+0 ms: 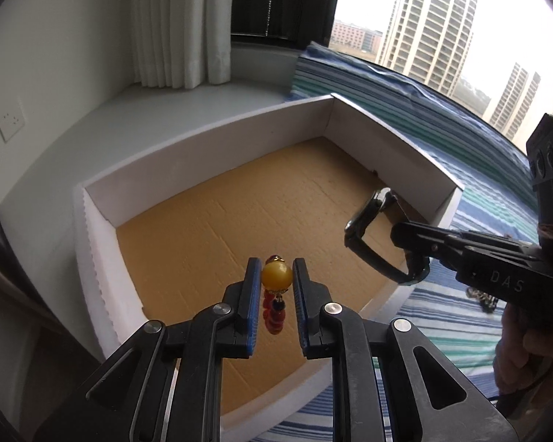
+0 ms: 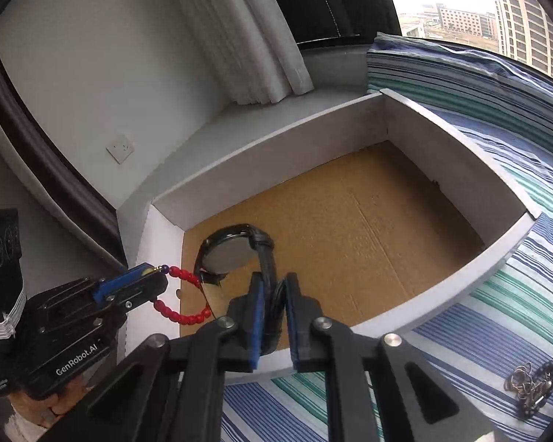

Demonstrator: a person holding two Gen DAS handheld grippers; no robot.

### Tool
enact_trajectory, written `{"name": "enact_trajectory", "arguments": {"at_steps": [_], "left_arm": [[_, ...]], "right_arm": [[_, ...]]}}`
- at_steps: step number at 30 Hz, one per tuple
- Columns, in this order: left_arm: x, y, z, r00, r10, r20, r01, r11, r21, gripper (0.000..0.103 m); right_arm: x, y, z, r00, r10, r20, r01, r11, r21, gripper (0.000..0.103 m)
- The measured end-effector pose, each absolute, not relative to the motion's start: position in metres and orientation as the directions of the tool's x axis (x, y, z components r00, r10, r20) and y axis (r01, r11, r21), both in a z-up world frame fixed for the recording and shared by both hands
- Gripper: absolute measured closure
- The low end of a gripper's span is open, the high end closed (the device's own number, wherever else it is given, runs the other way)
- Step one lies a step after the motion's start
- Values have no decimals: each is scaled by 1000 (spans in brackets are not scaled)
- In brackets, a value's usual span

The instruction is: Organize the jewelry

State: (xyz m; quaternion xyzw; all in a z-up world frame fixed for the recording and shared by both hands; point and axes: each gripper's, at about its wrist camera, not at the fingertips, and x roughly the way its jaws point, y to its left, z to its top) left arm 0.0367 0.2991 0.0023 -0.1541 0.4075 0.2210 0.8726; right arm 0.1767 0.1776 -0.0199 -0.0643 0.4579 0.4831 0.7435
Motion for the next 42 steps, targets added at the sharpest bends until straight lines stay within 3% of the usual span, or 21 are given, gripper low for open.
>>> {"name": "enact_trajectory", "arguments": {"at_steps": [1, 2, 4, 9, 11, 13, 15, 29, 33, 37, 42], "left_arm": [[32, 302, 1, 562, 272, -781, -522, 849, -80, 79], [32, 303, -2, 552, 286, -784, -533, 844, -67, 59], [28, 302, -2, 549, 318, -773, -551, 833, -48, 35], [19, 285, 10, 582, 351, -733, -540, 841, -25, 24], [16, 268, 16, 607, 365, -706, -531, 847, -18, 11], [12, 245, 20, 637, 365, -679, -510, 860, -15, 7], [11, 220, 20, 667, 331, -668, -466, 884, -27, 4], [22, 75, -31, 666, -9, -746, -145, 979, -142, 3], [10, 74, -22, 675, 39, -736, -172, 979, -107, 3], [-3, 87, -7, 707, 112, -699, -249, 964, -97, 3], [-9, 95, -8, 706, 133, -696, -279, 955, -101, 3]], "right_arm": [[181, 183, -27, 101, 653, -751, -778, 522, 350, 87], [184, 187, -33, 104, 643, -759, -779, 527, 340, 85], [189, 185, -37, 127, 639, -759, -769, 547, 331, 64], [193, 150, -25, 177, 641, -747, -733, 592, 334, 58], [186, 128, -17, 225, 639, -735, -729, 611, 308, 48], [177, 106, -10, 282, 623, -730, -715, 644, 273, 29], [166, 81, -7, 344, 594, -727, -690, 685, 233, 22], [79, -108, -39, 597, 318, -737, -467, 884, 3, 22], [75, -146, -45, 609, 242, -755, -385, 923, -15, 22], [67, -174, -35, 659, 253, -708, -326, 945, 34, 22], [58, -171, -22, 699, 234, -675, -338, 941, -24, 22]]}}
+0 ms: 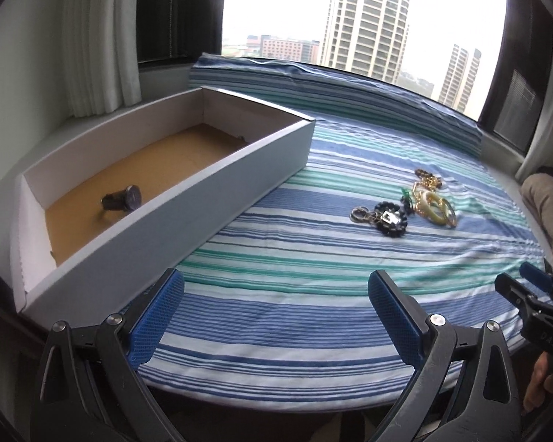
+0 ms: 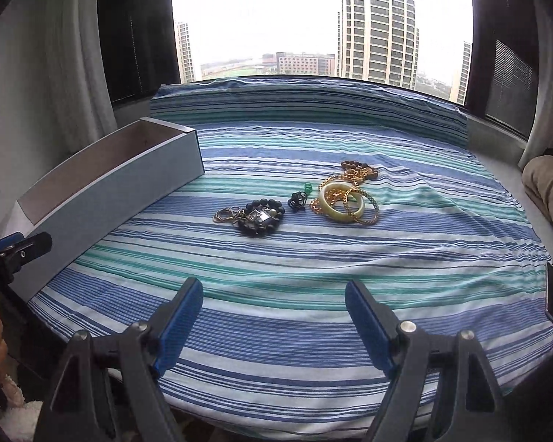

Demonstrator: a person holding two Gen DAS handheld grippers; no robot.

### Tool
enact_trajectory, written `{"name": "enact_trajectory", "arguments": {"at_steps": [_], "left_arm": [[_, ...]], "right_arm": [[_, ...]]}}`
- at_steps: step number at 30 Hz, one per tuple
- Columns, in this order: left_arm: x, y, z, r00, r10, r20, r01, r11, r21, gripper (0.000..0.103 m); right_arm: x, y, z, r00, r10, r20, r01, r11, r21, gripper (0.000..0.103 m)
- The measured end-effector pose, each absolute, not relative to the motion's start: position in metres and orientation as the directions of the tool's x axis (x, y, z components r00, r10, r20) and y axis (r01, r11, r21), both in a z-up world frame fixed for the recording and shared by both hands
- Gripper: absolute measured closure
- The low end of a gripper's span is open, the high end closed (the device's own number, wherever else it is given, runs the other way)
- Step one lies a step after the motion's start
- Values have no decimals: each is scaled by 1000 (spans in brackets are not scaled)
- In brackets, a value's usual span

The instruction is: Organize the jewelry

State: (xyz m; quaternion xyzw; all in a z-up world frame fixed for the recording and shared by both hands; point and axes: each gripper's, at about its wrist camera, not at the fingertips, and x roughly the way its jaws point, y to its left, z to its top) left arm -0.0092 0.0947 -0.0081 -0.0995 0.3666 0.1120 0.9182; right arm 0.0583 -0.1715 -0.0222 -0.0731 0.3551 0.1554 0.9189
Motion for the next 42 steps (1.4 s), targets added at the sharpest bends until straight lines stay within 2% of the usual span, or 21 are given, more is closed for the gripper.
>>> {"name": "enact_trajectory", "arguments": {"at_steps": [9, 18, 24, 32, 38, 42], "left_arm": [[0, 84, -19, 705, 90, -704, -213, 973, -90, 3], [2, 80, -29, 689, 44, -724, -197, 972, -128, 3], [-1, 76, -24, 708, 44, -705, -182, 976, -121, 3], [-7, 77, -17, 712, 64, -699, -201, 973, -115, 2], [-3, 77, -17, 697, 88, -711, -222, 970, -98, 2], [3, 71, -21, 685, 92, -723, -215, 973, -80, 2]], "right_arm": [[61, -150, -20, 692, 245, -679, -354, 935, -23, 22], [57, -147, -22, 692, 213, -689, -351, 934, -64, 22], [57, -147, -23, 682, 196, -705, -341, 937, -69, 22], [49, -152, -10, 711, 215, -669, -352, 933, -74, 22], [49, -176, 0, 740, 205, -641, -321, 944, -69, 22], [55, -187, -5, 730, 200, -653, -303, 952, -48, 22]]}}
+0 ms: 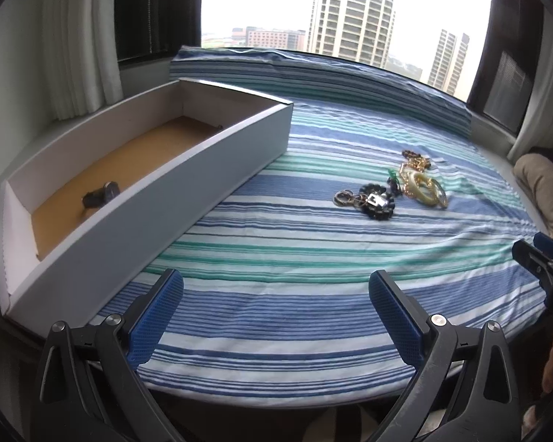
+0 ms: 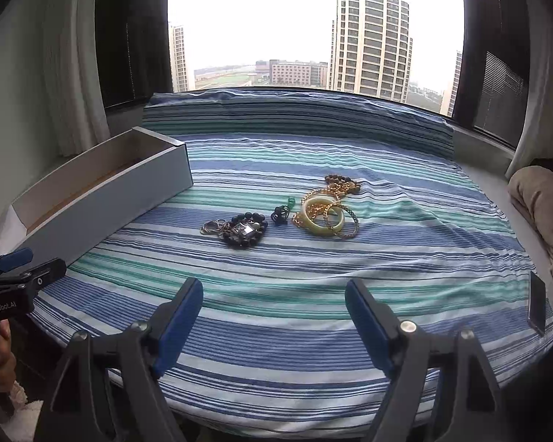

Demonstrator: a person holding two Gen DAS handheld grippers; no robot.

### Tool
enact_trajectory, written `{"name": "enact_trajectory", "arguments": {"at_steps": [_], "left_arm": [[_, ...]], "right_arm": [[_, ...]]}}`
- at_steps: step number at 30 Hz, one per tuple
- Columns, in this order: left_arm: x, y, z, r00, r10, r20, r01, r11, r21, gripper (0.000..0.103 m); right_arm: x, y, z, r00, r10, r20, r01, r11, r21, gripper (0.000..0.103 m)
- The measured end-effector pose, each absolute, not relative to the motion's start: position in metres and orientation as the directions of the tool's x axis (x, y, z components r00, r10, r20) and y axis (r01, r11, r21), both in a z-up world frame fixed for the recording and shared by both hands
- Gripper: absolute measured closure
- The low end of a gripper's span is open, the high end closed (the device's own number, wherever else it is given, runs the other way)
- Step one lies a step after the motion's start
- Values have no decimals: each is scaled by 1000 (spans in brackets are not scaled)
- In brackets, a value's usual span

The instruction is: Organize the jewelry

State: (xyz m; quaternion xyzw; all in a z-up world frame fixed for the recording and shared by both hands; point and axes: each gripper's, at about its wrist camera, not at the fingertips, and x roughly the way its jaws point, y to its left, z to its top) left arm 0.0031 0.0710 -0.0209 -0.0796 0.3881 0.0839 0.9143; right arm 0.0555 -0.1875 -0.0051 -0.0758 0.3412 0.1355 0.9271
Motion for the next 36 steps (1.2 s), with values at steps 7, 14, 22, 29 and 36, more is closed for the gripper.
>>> {"name": "enact_trajectory", "arguments": {"at_steps": [7, 14, 22, 29, 36], "left_arm": [[9, 62, -23, 678, 97, -729, -188, 981, -45, 2], [10, 67, -27, 667, 86, -740, -199, 978, -66, 2], [12, 69, -30, 665, 70, -743, -190, 979, -78, 2], [25, 75, -43, 618, 46, -785, -185, 979, -88, 2], [40, 63, -51, 587, 5, -810, -122, 989, -82, 2]], "right_arm": [[62, -192, -11, 720, 206, -662, -301, 953, -31, 22], [60, -188, -12, 719, 213, -662, -308, 951, -28, 22], [60, -183, -13, 711, 209, -672, -312, 950, -34, 22], [70, -179, -19, 696, 202, -689, -312, 949, -37, 22], [83, -183, -32, 665, 210, -717, -319, 948, -19, 22]]}}
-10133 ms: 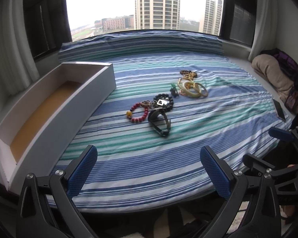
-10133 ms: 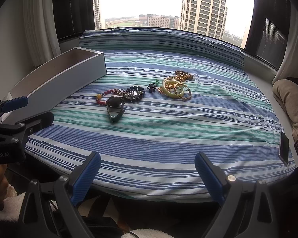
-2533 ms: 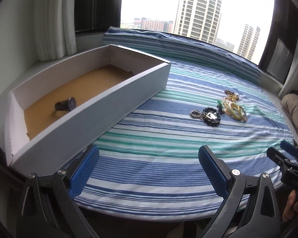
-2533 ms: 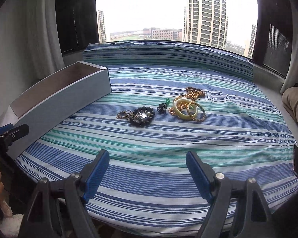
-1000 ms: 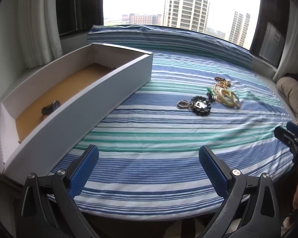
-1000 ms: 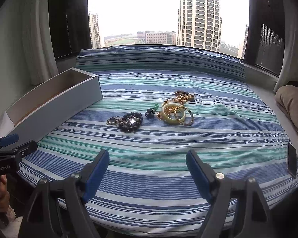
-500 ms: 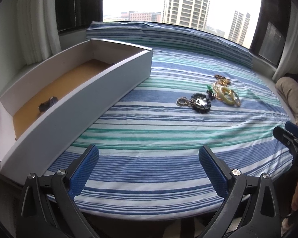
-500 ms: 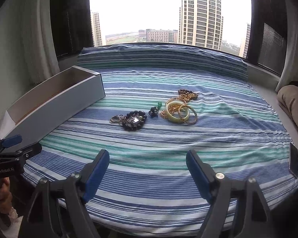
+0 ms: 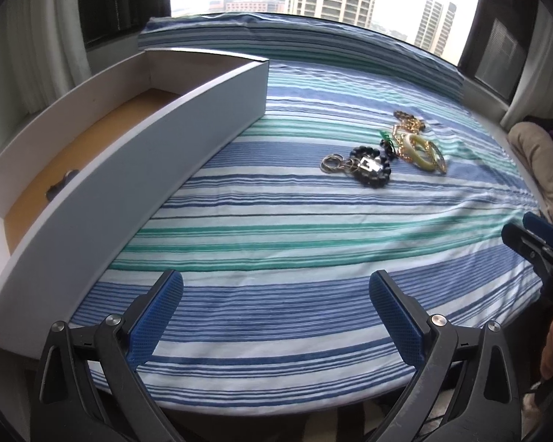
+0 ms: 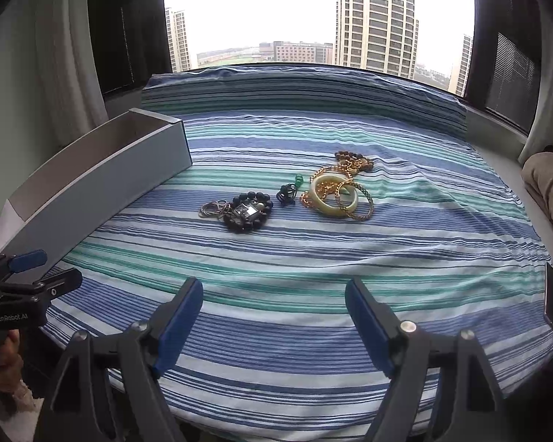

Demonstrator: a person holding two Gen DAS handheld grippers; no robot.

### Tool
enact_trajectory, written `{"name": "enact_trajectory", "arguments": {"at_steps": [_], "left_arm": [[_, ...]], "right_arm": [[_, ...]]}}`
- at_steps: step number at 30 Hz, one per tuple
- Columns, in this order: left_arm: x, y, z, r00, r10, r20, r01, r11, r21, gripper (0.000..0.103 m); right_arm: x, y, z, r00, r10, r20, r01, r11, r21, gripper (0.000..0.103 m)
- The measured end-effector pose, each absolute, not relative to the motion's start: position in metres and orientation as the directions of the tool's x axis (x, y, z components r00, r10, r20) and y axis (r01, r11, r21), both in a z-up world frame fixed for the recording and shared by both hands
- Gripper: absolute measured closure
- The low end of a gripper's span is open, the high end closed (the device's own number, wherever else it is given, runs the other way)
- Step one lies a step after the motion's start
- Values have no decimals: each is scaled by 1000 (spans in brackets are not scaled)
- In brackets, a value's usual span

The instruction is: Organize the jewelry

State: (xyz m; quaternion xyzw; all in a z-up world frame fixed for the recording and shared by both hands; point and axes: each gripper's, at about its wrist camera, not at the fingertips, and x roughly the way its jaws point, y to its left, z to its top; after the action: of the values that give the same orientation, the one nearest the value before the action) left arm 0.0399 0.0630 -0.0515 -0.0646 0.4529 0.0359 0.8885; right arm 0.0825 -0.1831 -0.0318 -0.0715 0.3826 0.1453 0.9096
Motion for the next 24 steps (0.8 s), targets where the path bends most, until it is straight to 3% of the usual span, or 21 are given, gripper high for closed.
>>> {"name": "enact_trajectory", "arguments": {"at_steps": [10, 24], "left_arm": [[105, 48, -50, 583, -140, -800, -5, 984, -176, 2], [178, 36, -77, 545, -176, -820, 128, 984, -126, 2]], "right_arm": [[104, -209, -47, 635, 201, -746, -272, 962, 27, 22], [139, -243, -71, 596, 159, -787, -185, 981, 59, 22]]}}
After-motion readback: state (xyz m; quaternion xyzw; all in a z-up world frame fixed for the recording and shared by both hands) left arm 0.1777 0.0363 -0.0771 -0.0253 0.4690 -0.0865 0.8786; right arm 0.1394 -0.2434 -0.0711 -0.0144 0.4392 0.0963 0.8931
